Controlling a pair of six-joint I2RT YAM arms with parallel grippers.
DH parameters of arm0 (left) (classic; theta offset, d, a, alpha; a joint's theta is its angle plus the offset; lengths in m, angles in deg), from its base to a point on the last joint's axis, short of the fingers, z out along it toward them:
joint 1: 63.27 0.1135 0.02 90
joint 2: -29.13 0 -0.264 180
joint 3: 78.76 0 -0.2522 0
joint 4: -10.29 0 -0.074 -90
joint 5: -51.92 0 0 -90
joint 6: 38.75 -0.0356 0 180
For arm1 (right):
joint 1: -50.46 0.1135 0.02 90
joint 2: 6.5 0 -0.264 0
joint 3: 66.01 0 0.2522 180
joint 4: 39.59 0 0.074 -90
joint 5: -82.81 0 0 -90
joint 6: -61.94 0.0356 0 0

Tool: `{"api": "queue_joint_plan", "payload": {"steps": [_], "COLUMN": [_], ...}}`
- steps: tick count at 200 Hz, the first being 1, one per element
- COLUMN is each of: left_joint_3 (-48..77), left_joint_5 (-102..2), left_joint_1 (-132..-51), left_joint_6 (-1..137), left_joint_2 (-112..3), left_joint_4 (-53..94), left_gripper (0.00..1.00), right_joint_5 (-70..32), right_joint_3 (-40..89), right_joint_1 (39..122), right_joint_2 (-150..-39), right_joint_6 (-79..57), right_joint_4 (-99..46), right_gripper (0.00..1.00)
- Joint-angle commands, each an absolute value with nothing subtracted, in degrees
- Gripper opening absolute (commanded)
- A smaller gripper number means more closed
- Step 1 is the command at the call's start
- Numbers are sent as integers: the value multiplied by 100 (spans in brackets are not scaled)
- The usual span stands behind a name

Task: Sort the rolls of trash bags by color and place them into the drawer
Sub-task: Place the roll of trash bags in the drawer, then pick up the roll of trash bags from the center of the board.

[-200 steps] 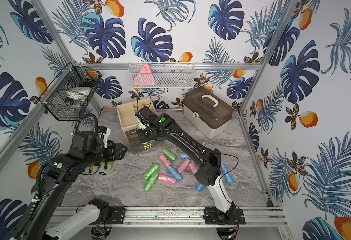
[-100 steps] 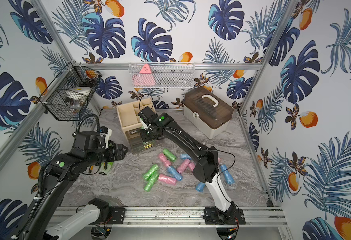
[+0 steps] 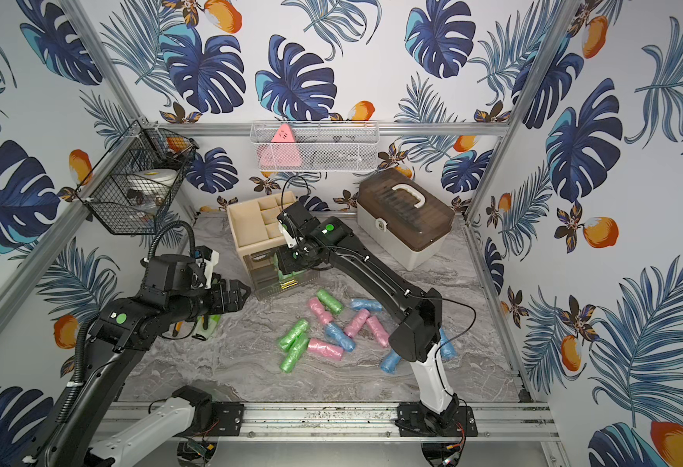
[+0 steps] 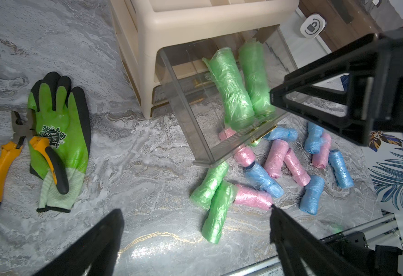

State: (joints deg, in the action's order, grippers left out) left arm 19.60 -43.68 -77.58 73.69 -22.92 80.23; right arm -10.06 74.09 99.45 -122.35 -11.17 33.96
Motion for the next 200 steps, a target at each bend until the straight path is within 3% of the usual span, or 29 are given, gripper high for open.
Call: {"api": "queue_joint_plan", "payload": {"steps": [1,42,83,129,200], "left_joint_3": [1989,2119,2317,2102,2355], "left_joint_5": [-4488,-4869,-5377,-5387,-5242], "left_joint_1": [-7746,-7742,-7716,-7690,-7621], "left_joint_6": [7366,7441,7655,7664,7770], "left_joint_2": [-2299,-2342,-2466,-2658,-2399], "left_joint_4": [7939,7711,7280,7230,7182], "left_gripper": [98,96,96,97,98], "right_joint_5": [-690,-387,-1298,-1780,-2280], "right_joint_3": [6989,5606,3659,2788,3151], "right_joint_1": [9908,9567,8641,8491,8510], "right_joint_2": [-11752,-10682,-9902,-10439,-11695], "right_joint_6": [-1248,-1313,-1261,-1450,-1566], "right_joint_4": [3031,2700,1894,1337,1173], "right_gripper": [57,51,47,51,51]}}
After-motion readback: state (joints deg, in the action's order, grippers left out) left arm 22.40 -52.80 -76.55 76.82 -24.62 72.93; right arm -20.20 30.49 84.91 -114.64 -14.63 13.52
